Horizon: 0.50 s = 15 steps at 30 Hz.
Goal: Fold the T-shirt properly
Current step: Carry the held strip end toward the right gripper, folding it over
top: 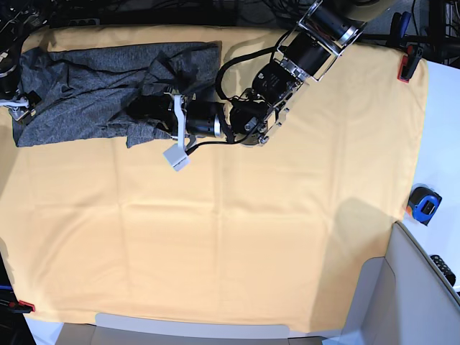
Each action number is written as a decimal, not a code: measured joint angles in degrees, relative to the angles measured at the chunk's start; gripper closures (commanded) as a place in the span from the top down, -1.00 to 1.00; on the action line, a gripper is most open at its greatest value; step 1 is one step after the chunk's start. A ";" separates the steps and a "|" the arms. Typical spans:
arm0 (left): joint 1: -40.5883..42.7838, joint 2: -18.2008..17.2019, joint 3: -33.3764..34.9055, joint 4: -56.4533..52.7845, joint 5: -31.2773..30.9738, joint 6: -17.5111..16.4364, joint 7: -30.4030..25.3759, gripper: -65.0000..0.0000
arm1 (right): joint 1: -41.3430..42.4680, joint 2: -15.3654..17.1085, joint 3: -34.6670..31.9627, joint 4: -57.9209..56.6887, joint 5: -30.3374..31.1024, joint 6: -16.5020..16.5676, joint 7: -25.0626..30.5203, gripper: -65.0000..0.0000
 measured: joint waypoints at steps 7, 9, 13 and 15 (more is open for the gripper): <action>-0.98 -0.02 0.31 -0.96 -0.02 0.11 -0.63 -0.99 | -0.37 0.00 0.00 0.00 -0.17 -0.02 0.00 0.55; -0.96 -0.13 1.60 -0.96 0.07 0.13 -0.79 -0.99 | -0.35 0.00 0.00 0.00 -0.13 0.00 0.00 0.55; -0.76 0.66 3.30 -0.98 0.15 0.15 -0.46 -0.99 | -0.35 0.00 0.00 0.02 -0.17 -0.02 0.00 0.55; -0.76 1.57 3.45 -0.98 0.09 0.13 -0.50 -0.99 | -0.35 -0.02 0.00 0.00 -0.15 0.00 0.00 0.55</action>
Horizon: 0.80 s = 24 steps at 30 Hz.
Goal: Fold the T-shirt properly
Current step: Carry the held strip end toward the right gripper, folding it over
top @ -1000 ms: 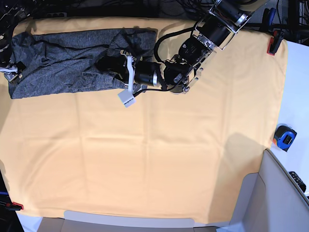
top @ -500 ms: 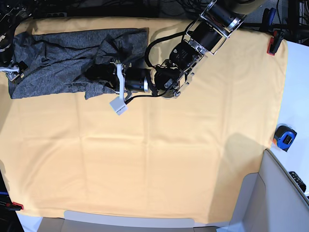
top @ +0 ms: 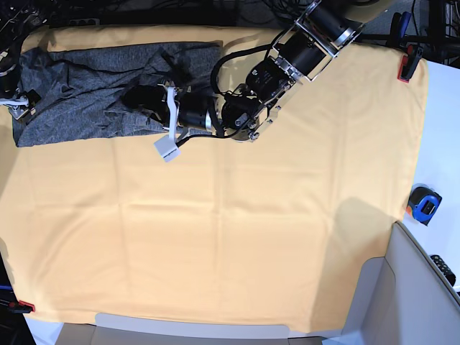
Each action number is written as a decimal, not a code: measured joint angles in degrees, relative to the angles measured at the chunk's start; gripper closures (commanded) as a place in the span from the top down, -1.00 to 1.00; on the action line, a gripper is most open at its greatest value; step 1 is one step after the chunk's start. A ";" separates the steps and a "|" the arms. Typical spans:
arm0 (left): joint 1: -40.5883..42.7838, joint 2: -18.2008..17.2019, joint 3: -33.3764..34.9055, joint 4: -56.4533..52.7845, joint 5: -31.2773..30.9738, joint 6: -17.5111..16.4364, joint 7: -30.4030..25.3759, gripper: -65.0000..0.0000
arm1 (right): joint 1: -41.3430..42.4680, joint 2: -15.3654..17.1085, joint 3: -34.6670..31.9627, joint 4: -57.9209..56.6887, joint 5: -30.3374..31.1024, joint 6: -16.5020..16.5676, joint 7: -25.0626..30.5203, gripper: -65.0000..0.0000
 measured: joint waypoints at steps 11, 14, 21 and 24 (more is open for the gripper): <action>-0.70 0.92 0.02 -2.89 0.04 0.00 -0.46 -0.88 | -0.02 0.00 0.00 0.00 -0.02 0.00 -0.02 0.55; -0.57 1.64 0.02 -4.48 0.00 -0.02 -0.42 -0.53 | -0.02 0.02 0.00 0.00 0.09 0.00 0.00 0.55; -0.55 4.15 0.02 -4.94 -0.11 -0.04 0.28 -0.23 | 0.02 0.02 0.00 0.00 -0.09 -0.02 0.00 0.55; -0.55 4.31 0.02 -4.96 -0.15 -0.04 0.26 -0.23 | 0.02 0.02 0.00 0.00 0.15 0.00 0.00 0.55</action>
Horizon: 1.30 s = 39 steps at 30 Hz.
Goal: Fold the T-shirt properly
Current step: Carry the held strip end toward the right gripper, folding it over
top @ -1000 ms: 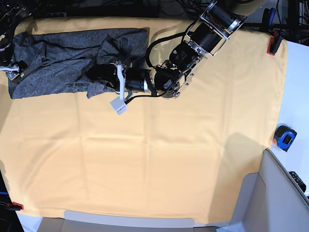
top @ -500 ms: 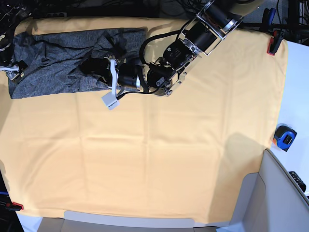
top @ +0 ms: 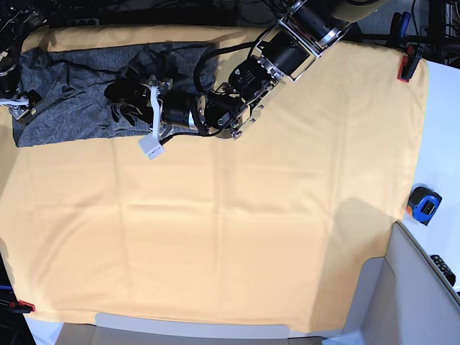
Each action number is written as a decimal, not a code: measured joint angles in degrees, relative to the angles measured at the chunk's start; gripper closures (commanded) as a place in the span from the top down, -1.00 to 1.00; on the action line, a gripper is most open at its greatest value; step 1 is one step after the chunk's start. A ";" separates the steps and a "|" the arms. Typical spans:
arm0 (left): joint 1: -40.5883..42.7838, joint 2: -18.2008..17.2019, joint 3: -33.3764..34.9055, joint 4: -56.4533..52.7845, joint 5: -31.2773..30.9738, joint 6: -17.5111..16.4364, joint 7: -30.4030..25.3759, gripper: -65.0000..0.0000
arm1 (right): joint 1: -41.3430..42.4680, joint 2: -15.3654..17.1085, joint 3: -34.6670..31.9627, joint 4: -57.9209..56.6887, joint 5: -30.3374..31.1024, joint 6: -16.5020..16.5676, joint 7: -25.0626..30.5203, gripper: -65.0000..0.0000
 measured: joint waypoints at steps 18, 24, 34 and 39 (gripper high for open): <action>-2.08 -1.38 -0.55 8.72 -0.57 -0.39 -0.04 -0.62 | 0.44 -0.15 0.00 -2.99 0.02 -0.02 0.04 0.55; -1.77 -8.37 -0.09 10.67 0.57 15.50 0.13 -0.99 | 0.46 -0.15 -0.04 -2.99 0.00 -0.02 0.11 0.55; -0.17 -9.86 4.90 10.88 6.34 17.25 -0.92 -1.00 | 0.76 -0.20 -0.04 -2.99 -0.04 -0.02 0.20 0.55; 1.57 -8.46 4.96 10.88 9.70 17.44 0.24 -1.00 | 0.74 -0.17 -0.04 -2.99 -0.04 -0.02 0.20 0.55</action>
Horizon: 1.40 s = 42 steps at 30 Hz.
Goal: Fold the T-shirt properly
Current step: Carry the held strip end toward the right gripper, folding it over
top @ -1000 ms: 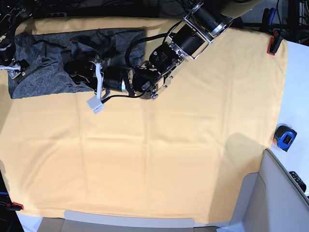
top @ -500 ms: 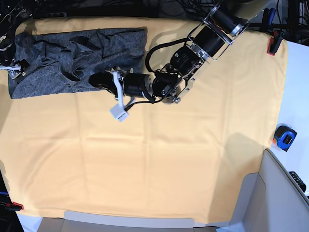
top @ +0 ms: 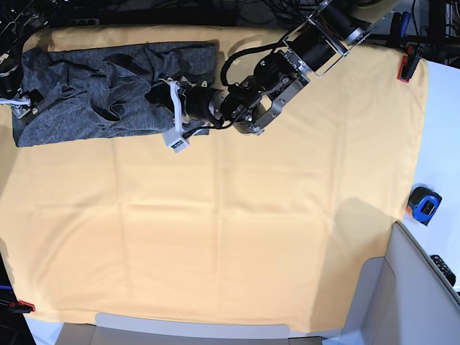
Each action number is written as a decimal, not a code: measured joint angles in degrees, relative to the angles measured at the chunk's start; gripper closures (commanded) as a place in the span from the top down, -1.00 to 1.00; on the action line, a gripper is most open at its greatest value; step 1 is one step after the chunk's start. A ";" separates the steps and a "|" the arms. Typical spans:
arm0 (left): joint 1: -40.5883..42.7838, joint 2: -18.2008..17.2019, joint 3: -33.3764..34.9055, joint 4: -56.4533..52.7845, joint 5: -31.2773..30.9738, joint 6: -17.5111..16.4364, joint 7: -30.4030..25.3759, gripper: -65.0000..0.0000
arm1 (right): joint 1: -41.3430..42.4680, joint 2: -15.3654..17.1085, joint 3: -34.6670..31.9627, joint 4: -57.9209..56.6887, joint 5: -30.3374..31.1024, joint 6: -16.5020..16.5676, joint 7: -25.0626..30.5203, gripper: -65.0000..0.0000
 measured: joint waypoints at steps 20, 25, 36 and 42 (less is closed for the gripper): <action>0.02 8.83 7.85 0.00 1.66 -0.24 -0.79 -1.00 | 0.02 0.00 0.00 0.00 -0.13 0.00 0.00 0.55; 0.04 10.08 7.52 0.00 1.64 -0.42 -0.81 -1.00 | 0.04 0.00 0.00 -2.47 0.09 0.04 0.07 0.55; -0.26 1.01 -0.20 7.50 1.86 -0.17 -3.06 -1.00 | 0.79 1.38 -0.11 -5.38 0.07 0.70 -0.13 0.56; 0.15 -1.64 -0.26 7.52 1.66 -0.20 -2.91 -1.00 | 2.14 6.91 0.35 -5.33 -0.20 16.83 0.63 0.56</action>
